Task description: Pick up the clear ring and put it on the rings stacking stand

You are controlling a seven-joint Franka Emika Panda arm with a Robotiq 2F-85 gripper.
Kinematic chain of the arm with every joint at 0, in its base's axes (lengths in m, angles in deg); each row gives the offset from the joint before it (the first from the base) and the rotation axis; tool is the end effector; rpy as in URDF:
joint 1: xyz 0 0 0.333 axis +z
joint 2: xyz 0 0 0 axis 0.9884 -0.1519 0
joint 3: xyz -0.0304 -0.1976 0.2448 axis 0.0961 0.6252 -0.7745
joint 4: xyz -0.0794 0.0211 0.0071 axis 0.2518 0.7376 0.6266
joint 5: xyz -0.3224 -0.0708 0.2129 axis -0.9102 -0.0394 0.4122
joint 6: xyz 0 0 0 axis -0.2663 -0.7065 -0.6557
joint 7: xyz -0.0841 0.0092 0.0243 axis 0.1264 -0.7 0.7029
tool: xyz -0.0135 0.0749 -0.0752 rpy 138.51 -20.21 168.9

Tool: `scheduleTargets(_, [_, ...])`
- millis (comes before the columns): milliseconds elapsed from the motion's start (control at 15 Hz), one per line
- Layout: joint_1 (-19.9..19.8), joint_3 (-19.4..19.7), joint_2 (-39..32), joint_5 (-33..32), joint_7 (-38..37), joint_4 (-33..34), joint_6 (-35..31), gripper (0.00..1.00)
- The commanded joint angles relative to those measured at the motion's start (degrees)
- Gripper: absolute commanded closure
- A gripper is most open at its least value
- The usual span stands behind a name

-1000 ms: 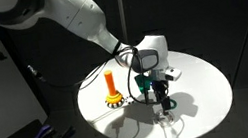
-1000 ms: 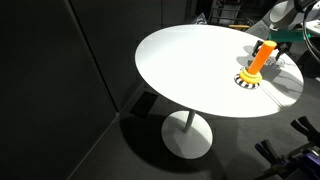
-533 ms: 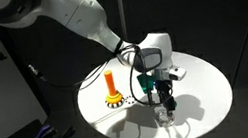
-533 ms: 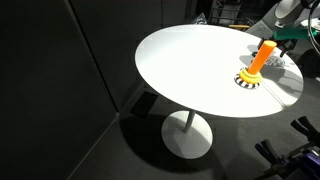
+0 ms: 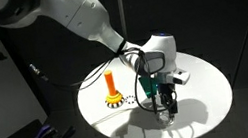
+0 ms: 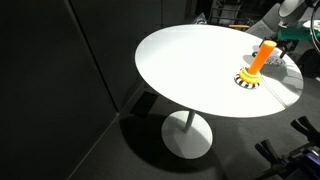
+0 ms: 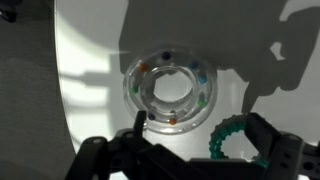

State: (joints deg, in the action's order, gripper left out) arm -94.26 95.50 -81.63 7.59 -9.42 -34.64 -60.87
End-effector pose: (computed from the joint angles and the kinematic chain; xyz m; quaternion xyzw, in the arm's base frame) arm 0.6009 -0.2834 0.1625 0.9306 -0.3625 -0.0135 0.0492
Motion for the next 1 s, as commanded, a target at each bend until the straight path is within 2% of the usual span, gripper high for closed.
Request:
scheduleTargets(0, [-2.3, -2.4, 2.1, 2.8, 3.9, -2.3, -1.6, 0.00])
scheduleTargets(933, [-1.7, -0.9, 4.7, 1.4, 5.4, -5.9, -1.2, 0.00])
